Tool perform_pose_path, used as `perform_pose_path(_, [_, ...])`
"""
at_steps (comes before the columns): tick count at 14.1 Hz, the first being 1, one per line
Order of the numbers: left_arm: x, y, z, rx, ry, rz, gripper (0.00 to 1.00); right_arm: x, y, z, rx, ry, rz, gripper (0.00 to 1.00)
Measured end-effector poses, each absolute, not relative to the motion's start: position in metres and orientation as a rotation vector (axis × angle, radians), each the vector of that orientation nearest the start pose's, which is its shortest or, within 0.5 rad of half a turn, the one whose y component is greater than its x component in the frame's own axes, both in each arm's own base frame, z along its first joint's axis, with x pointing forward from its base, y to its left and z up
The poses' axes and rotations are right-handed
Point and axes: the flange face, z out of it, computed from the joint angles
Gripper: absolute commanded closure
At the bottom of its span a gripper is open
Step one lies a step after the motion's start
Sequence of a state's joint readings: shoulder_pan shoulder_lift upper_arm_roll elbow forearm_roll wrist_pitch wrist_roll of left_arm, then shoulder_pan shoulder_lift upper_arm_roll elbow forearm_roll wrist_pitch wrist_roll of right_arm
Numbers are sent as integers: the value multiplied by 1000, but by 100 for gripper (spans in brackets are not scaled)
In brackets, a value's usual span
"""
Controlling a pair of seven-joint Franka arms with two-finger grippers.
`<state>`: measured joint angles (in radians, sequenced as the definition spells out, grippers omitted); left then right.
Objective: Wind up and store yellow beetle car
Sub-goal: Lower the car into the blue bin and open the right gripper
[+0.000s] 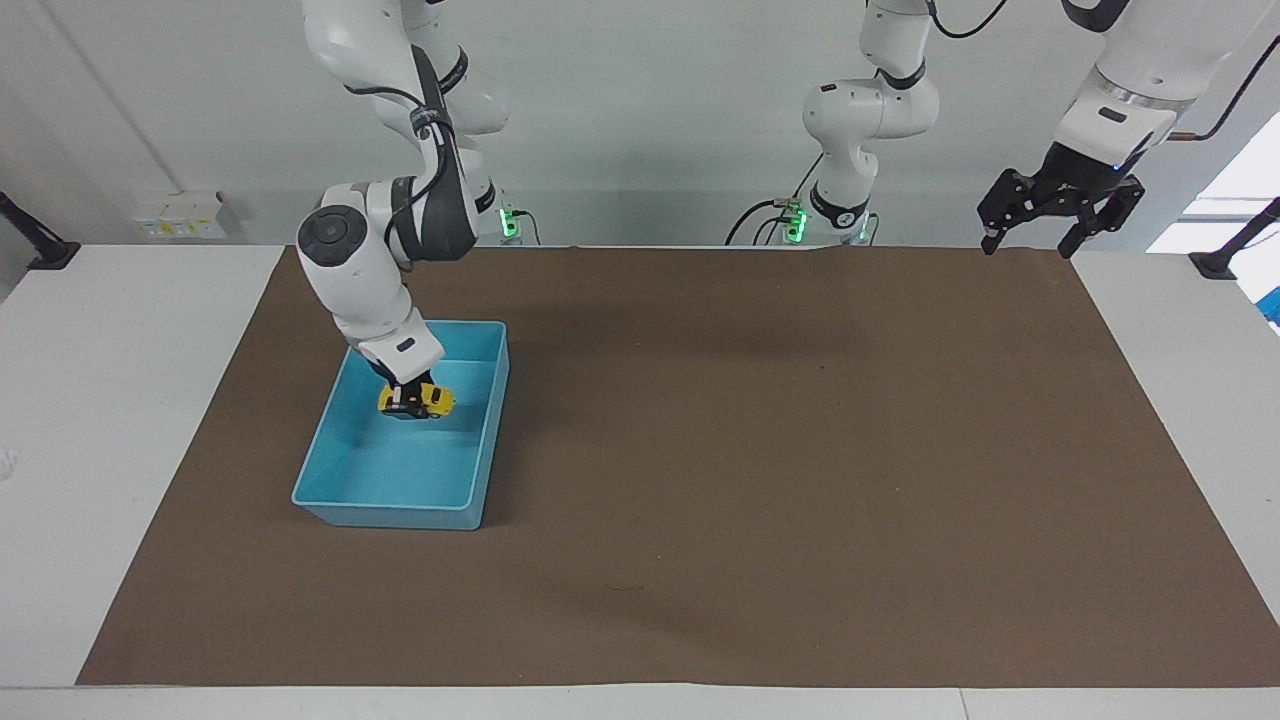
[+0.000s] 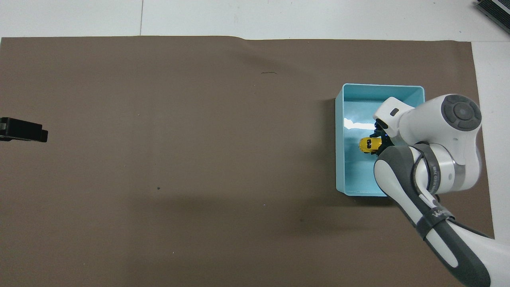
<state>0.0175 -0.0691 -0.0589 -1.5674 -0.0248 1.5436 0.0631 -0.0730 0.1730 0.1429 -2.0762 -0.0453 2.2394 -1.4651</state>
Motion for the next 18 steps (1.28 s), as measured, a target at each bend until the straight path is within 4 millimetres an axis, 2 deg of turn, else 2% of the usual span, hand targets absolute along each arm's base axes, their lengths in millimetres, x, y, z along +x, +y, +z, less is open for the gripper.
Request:
perform_pose_path(7, [530, -26, 661, -3157, 167, -72, 0, 567, 38, 312, -2227, -2217, 7, 100])
perform_pose_path(8, [530, -26, 661, -3157, 167, -72, 0, 567, 38, 310, -2223, -2219, 7, 95])
perform_pose_path(9, [530, -26, 661, -3157, 167, -72, 0, 567, 38, 310, -2219, -2222, 7, 88])
perform_pose_path(10, [530, -26, 661, -3157, 167, -72, 0, 567, 38, 310, -2218, -2224, 7, 68])
perform_pose_path(11, [530, -26, 661, -3157, 167, -72, 0, 567, 38, 310, -2218, -2224, 7, 37])
perform_pose_path(12, [530, -26, 661, -3157, 167, -72, 0, 567, 38, 310, -2218, -2224, 7, 19])
perform_pose_path(14, [530, -26, 661, -3157, 167, -72, 0, 567, 37, 310, -2220, -2223, 6, 0])
perform_pose_path(18, [530, -26, 661, -3157, 167, -72, 0, 569, 36, 312, -2225, -2223, -1, 0])
